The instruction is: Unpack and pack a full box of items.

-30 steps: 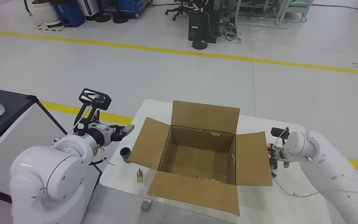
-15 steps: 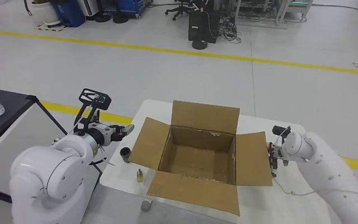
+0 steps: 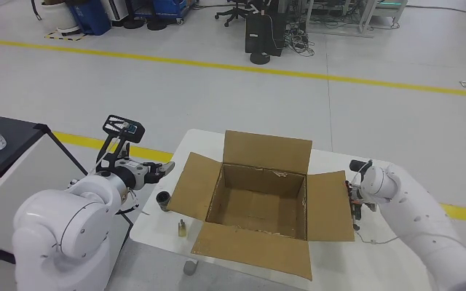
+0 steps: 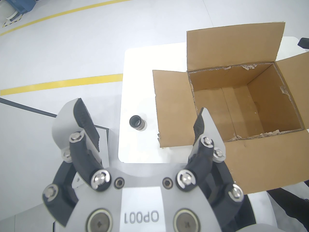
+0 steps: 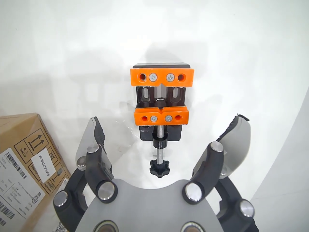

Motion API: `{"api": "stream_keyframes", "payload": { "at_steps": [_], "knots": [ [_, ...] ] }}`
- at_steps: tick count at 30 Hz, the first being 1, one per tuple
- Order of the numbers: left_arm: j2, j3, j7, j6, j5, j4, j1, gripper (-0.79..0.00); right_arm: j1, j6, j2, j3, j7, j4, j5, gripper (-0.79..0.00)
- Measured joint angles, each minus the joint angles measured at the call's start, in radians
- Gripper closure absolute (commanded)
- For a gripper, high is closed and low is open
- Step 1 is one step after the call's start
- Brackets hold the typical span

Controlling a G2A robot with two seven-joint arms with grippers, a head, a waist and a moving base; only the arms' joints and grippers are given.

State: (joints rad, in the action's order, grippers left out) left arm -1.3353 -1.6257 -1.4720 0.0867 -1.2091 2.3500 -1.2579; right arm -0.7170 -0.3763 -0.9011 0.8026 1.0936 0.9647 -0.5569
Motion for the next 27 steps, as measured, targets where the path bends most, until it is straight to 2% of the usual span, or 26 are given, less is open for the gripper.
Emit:
{"api": "stream_keyframes", "payload": {
  "at_steps": [13,27],
  "knots": [
    [0.0,0.0,0.0,0.0,0.0,0.0,0.0,-0.785,0.069,0.09,-0.074,-0.038,-0.082,-0.209,0.068,-0.763],
    [0.0,0.0,0.0,0.0,0.0,0.0,0.0,-0.785,0.091,0.163,-0.103,-0.035,-0.096,-0.3,0.076,-0.711]
  ]
}}
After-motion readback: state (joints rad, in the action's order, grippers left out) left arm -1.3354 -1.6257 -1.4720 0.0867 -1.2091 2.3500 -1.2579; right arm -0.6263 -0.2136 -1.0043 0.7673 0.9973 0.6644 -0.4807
